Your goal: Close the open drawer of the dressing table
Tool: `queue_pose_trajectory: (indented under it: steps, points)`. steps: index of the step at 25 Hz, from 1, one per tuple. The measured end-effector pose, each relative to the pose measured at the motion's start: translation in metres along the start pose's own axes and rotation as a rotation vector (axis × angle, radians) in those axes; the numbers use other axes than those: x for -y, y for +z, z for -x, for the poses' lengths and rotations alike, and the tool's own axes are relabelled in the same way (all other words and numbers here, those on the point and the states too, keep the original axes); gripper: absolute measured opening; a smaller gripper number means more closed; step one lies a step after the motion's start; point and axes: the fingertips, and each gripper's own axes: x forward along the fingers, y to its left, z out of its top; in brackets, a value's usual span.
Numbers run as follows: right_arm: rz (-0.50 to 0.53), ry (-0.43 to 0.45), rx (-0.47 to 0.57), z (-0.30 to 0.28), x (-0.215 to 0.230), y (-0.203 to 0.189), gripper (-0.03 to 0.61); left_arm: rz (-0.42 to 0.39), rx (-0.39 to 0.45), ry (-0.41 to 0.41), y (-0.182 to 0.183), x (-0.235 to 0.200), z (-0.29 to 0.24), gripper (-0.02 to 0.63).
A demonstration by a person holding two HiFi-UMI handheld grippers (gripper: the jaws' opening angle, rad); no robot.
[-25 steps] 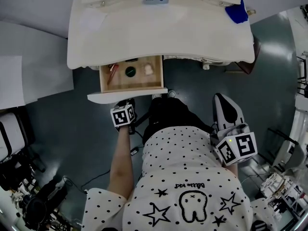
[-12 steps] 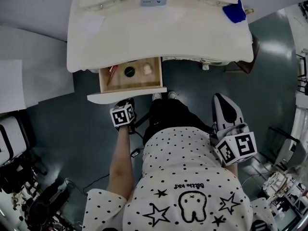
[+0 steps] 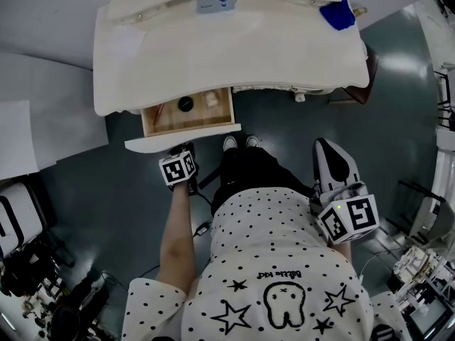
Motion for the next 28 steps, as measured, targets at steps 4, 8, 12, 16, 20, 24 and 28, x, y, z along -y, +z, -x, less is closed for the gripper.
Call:
queue_pose_trajectory:
  steps: [4, 8, 12, 16, 20, 24, 28]
  points:
    - [-0.006, -0.016, 0.003, 0.0, 0.005, 0.001, 0.009, 0.0, 0.005, 0.003, 0.009, -0.001, -0.004, 0.152]
    - [-0.011, -0.029, 0.003, 0.001, 0.008, 0.001, 0.009, 0.003, 0.012, 0.001, 0.018, -0.001, -0.009, 0.152]
    - [-0.016, -0.037, 0.004, -0.001, 0.01, 0.001, 0.009, 0.007, 0.016, 0.005, 0.027, -0.001, -0.013, 0.152]
    - [-0.02, -0.046, 0.004, -0.002, 0.012, 0.002, 0.009, -0.003, 0.023, 0.003, 0.036, -0.002, -0.016, 0.152]
    - [-0.029, -0.064, 0.011, -0.002, 0.016, 0.004, 0.009, -0.009, 0.027, 0.003, 0.046, -0.002, -0.02, 0.15]
    - [-0.036, -0.079, 0.014, -0.004, 0.019, 0.005, 0.009, -0.013, 0.03, 0.002, 0.056, -0.003, -0.024, 0.152]
    - [-0.041, -0.09, 0.015, -0.004, 0.023, 0.007, 0.009, -0.012, 0.033, 0.003, 0.064, -0.002, -0.027, 0.15]
